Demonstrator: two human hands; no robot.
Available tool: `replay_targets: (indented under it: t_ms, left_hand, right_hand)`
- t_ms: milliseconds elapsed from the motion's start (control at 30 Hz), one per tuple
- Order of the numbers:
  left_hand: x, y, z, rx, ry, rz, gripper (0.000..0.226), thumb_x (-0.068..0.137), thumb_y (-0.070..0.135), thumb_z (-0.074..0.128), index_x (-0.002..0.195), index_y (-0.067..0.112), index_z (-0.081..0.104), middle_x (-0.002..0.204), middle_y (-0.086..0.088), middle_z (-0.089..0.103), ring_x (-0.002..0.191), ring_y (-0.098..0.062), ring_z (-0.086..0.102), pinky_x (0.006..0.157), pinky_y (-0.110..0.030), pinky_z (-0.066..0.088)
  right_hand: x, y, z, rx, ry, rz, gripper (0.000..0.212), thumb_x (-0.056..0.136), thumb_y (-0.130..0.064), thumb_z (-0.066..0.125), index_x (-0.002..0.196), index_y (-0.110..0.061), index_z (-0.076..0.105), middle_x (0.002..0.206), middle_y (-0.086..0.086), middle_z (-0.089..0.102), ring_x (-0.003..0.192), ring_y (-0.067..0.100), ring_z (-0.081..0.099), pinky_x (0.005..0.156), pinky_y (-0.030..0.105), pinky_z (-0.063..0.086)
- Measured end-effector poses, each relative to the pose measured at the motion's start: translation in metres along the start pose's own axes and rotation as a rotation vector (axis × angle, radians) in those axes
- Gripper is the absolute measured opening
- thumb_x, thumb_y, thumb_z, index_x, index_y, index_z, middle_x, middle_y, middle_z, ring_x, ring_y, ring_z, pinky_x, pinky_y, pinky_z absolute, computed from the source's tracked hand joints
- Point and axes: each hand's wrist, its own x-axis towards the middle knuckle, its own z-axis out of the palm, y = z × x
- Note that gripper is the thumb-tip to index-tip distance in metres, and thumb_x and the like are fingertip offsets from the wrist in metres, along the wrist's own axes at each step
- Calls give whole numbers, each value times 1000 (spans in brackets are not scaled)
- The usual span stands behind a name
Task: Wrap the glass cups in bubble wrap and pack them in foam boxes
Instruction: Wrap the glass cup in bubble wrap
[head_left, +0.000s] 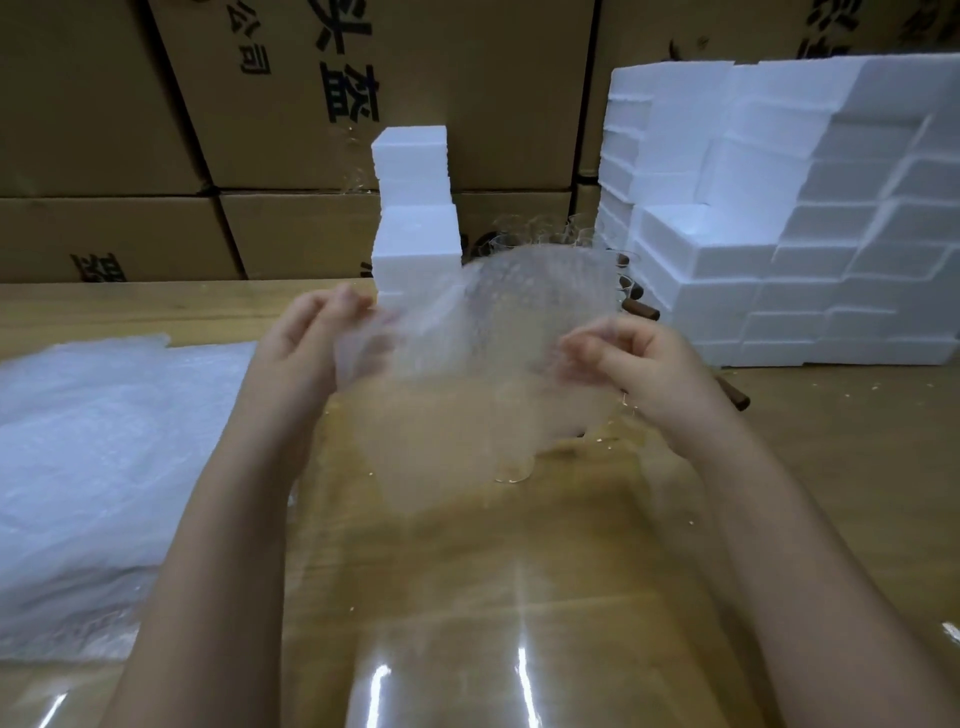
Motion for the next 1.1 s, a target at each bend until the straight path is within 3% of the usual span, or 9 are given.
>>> replay_targets:
  t_ms: [167, 300, 433, 533, 633, 700, 867, 967, 1100]
  left_hand:
    - [-2, -7, 4, 98, 374, 179, 10, 81, 41, 54, 78, 32, 52, 78, 13, 62, 67, 1, 56, 68, -21, 43]
    - [-11, -6, 23, 194, 80, 239, 24, 85, 37, 61, 65, 27, 51, 60, 9, 60, 52, -1, 47, 52, -14, 40]
    - [-22, -12, 59, 242, -277, 119, 30, 76, 45, 66, 77, 16, 58, 75, 0, 66, 64, -8, 60, 55, -21, 50]
    - [-26, -21, 75, 266, -372, 68, 38, 67, 51, 66, 92, 24, 58, 99, 3, 63, 86, -6, 63, 69, -23, 53]
    - [-27, -25, 75, 359, -398, 102, 43, 69, 47, 74, 104, 34, 53, 111, 6, 53, 94, 1, 58, 74, -17, 51]
    - [-25, -28, 73, 459, -351, 163, 43, 74, 35, 77, 108, 33, 52, 110, 8, 51, 92, 1, 56, 73, -14, 51]
    - [-19, -29, 65, 516, -190, 224, 15, 86, 25, 66, 87, 33, 54, 91, 8, 63, 79, -6, 62, 64, -16, 50]
    - [-16, -27, 58, 516, -21, 229, 25, 89, 25, 63, 68, 29, 51, 72, 0, 64, 72, -21, 64, 67, -41, 54]
    - [-13, -21, 47, 496, 193, 179, 22, 87, 30, 61, 67, 28, 53, 69, 2, 65, 69, -23, 65, 63, -45, 54]
  right_hand:
    - [8, 9, -5, 182, 290, 133, 12, 85, -18, 69, 74, -17, 63, 61, -12, 67, 60, 1, 64, 55, 13, 48]
    - [4, 1, 7, 98, 468, 87, 22, 82, -29, 72, 78, -13, 57, 70, -10, 66, 65, 0, 63, 59, 15, 50]
    - [-3, -12, 29, -104, 400, 75, 44, 80, -38, 72, 88, -1, 50, 95, 16, 66, 86, 32, 64, 75, 49, 55]
    - [-7, -17, 42, -125, 276, 69, 29, 84, -35, 69, 80, -11, 54, 70, -8, 66, 61, 8, 62, 48, 24, 53]
    - [-10, -22, 45, -74, 144, 100, 26, 83, -45, 64, 82, -20, 60, 69, -3, 65, 60, 14, 64, 46, 33, 54]
    - [-11, -25, 44, -81, 84, 72, 31, 88, -40, 61, 92, -9, 62, 89, 18, 66, 79, 33, 65, 63, 49, 55]
    - [-10, -24, 40, -132, 19, 2, 32, 91, -31, 59, 98, 0, 62, 96, 29, 61, 80, 31, 60, 75, 43, 49]
    - [-9, -24, 36, -167, 60, 24, 38, 91, -32, 59, 98, 5, 60, 98, 27, 63, 91, 41, 59, 83, 54, 49]
    - [-5, -13, 21, -279, 207, 48, 33, 91, -37, 57, 81, -6, 61, 62, -9, 61, 54, 3, 51, 57, 29, 45]
